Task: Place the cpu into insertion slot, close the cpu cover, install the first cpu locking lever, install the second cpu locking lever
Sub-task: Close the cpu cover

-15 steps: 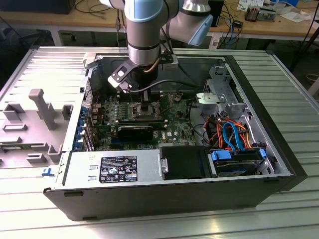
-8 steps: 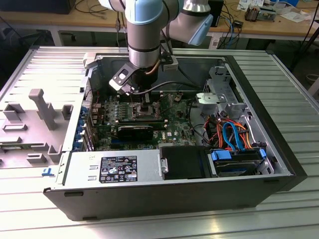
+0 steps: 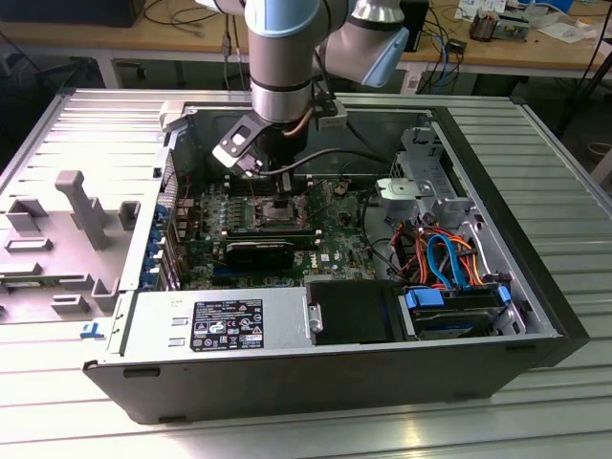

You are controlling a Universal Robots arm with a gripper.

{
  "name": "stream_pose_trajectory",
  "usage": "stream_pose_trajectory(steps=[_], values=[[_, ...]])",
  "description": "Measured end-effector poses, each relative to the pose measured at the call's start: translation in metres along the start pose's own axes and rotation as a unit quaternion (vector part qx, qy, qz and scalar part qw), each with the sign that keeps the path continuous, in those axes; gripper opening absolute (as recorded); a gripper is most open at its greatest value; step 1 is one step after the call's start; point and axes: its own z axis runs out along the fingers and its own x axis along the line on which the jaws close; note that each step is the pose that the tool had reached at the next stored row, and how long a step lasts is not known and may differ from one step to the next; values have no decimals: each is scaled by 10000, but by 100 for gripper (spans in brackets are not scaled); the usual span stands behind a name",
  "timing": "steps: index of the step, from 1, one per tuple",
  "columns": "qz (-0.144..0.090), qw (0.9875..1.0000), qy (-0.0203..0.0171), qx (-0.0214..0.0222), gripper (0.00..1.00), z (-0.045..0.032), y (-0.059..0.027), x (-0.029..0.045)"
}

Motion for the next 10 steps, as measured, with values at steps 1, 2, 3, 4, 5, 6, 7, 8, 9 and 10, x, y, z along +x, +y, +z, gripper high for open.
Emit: stream_pose_trajectory(steps=[1, 2, 3, 4, 5, 6, 7, 8, 9, 10], values=[[-1, 10000, 3, 29, 11, -2, 56, -7], [-1, 10000, 3, 36, 11, -16, 75, -10], [-1, 10000, 3, 36, 11, -45, 79, -11], [0, 10000, 3, 36, 11, -113, 80, -11], [0, 10000, 4, 36, 11, -207, 81, -11], [0, 10000, 4, 36, 11, -248, 82, -12], [0, 10000, 4, 36, 11, -294, 83, -12], [0, 10000, 4, 36, 11, -377, 83, -12], [0, 10000, 4, 35, 11, -459, 84, -13], [0, 10000, 4, 36, 11, -525, 85, -13]])
